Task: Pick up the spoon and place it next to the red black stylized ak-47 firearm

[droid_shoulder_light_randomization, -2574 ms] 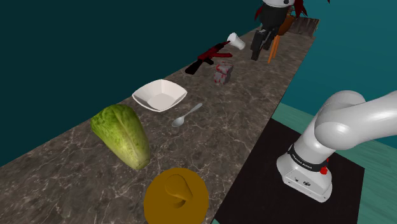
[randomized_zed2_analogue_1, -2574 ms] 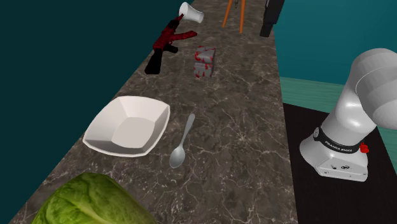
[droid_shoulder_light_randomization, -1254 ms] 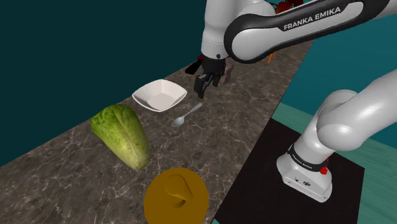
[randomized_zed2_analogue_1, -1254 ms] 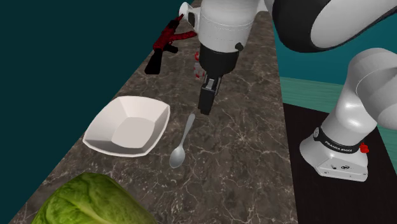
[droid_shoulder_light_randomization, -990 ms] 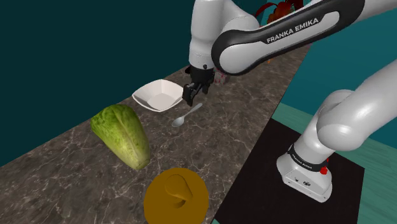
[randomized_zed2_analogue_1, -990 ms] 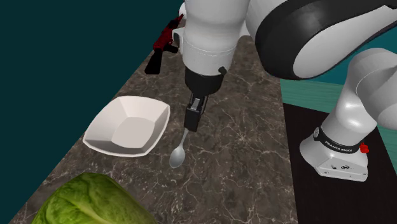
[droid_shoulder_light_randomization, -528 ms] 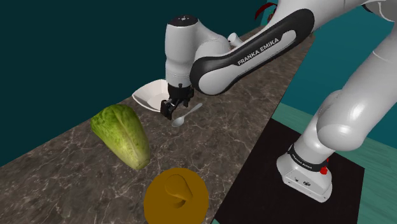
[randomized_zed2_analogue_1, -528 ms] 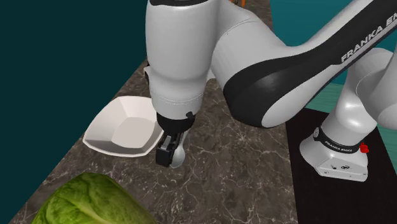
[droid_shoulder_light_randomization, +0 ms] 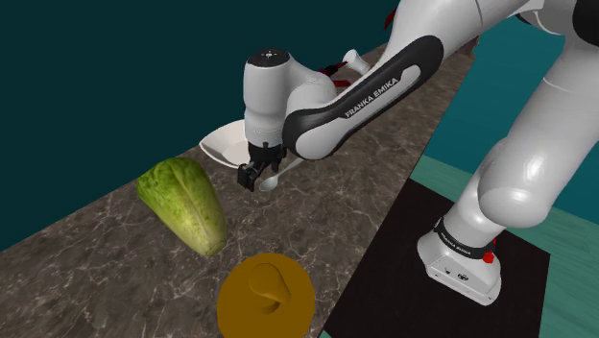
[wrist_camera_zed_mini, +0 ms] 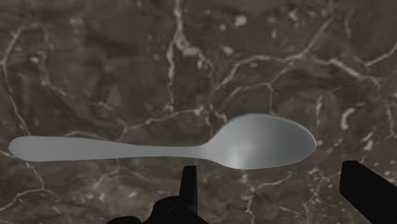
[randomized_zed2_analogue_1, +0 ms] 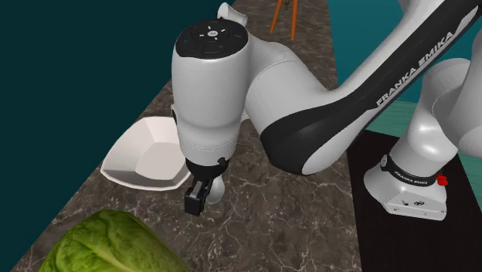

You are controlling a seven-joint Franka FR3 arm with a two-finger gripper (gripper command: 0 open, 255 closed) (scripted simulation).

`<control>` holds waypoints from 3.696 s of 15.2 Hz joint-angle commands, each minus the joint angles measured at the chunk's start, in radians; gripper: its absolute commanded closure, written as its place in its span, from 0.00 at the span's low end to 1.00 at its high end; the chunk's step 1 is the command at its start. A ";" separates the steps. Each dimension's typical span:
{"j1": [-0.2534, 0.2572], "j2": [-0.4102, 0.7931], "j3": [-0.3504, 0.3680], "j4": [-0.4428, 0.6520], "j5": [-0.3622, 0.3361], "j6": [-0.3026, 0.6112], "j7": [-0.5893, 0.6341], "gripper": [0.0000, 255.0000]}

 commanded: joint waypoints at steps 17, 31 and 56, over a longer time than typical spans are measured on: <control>-0.001 0.015 -0.003 -0.004 -0.014 0.017 0.007 1.00; -0.005 -0.095 0.000 0.068 0.088 -0.145 -0.078 1.00; -0.083 -0.399 -0.220 -0.081 0.235 -0.261 -0.472 1.00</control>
